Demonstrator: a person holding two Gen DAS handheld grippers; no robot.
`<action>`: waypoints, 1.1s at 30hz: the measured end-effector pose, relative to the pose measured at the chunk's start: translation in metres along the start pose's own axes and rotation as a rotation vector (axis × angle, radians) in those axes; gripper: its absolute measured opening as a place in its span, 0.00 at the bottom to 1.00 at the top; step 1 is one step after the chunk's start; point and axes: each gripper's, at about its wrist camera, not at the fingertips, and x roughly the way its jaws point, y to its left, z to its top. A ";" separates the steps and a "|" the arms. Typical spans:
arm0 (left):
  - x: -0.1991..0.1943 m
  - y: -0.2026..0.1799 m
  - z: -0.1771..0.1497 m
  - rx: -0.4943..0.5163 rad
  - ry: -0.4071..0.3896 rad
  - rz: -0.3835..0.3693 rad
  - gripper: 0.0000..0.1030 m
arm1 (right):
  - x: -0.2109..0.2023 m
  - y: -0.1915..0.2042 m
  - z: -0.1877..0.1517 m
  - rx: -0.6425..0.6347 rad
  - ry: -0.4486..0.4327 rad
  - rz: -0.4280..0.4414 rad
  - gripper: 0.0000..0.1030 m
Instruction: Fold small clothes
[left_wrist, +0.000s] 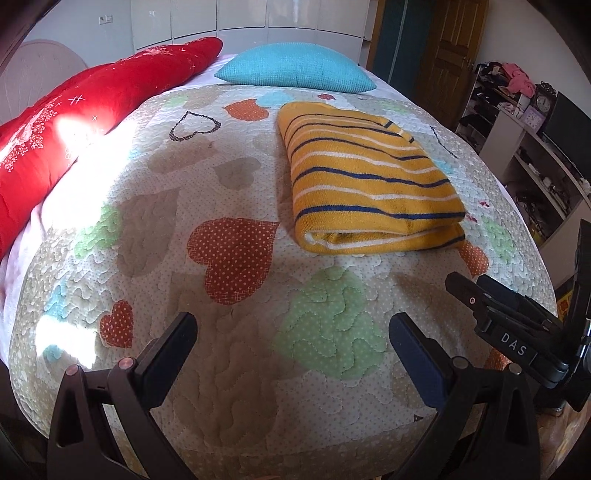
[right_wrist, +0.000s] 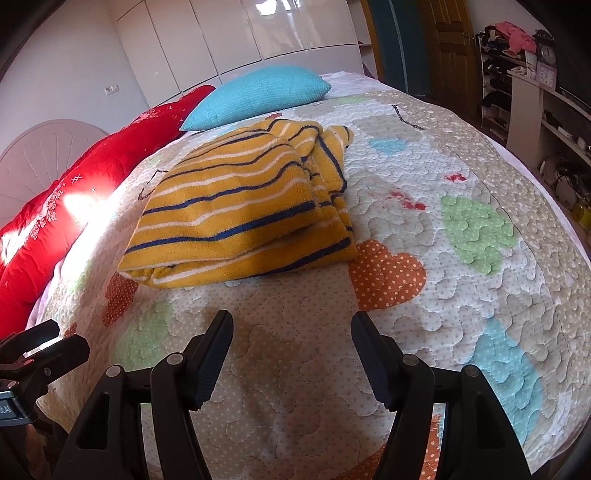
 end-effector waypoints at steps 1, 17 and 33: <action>0.001 0.000 0.000 -0.002 0.004 -0.002 1.00 | -0.001 0.000 0.000 -0.003 -0.003 -0.002 0.69; 0.005 -0.002 -0.001 -0.010 0.040 -0.033 1.00 | 0.004 0.000 0.001 -0.013 0.000 -0.011 0.71; 0.006 -0.010 -0.005 -0.009 0.066 -0.025 1.00 | 0.003 0.002 0.003 -0.040 -0.013 -0.035 0.72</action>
